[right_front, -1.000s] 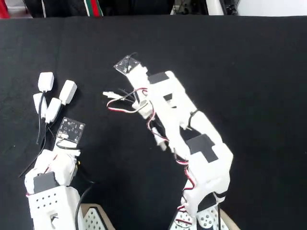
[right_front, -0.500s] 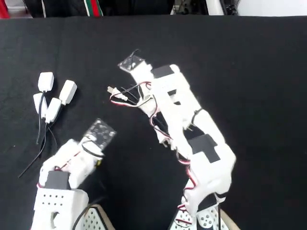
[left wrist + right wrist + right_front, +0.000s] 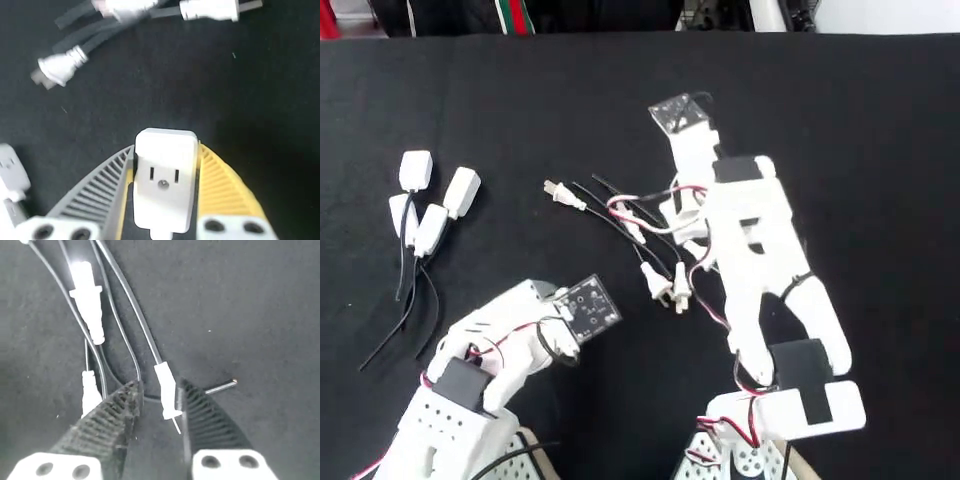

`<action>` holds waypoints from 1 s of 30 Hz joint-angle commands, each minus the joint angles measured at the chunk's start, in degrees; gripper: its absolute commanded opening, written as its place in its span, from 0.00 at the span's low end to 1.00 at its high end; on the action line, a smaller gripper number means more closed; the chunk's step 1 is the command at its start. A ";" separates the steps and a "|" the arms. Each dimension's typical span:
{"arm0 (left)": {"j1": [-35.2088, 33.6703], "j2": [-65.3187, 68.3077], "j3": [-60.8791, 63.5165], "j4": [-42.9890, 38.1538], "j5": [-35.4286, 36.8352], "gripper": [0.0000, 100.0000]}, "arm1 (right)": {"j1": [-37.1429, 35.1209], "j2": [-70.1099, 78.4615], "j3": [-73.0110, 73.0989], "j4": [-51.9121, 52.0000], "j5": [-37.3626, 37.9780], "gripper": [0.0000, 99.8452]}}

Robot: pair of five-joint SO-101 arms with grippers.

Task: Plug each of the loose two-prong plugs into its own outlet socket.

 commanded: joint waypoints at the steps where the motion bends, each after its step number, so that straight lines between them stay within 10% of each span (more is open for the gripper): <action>1: 2.07 0.18 -1.36 -1.85 -2.02 0.03 | 0.53 -2.42 2.95 -5.45 -1.05 0.10; 10: 2.33 0.18 -0.75 1.93 -6.42 0.30 | 0.35 -2.24 3.21 -5.71 -3.43 0.10; 19: 2.59 -0.44 -9.19 15.65 -6.33 0.25 | 0.26 -2.24 3.21 -5.71 -3.34 0.10; 30: 5.49 2.11 -3.03 7.82 -6.15 0.22 | 0.26 -2.24 3.21 -5.71 -3.43 0.10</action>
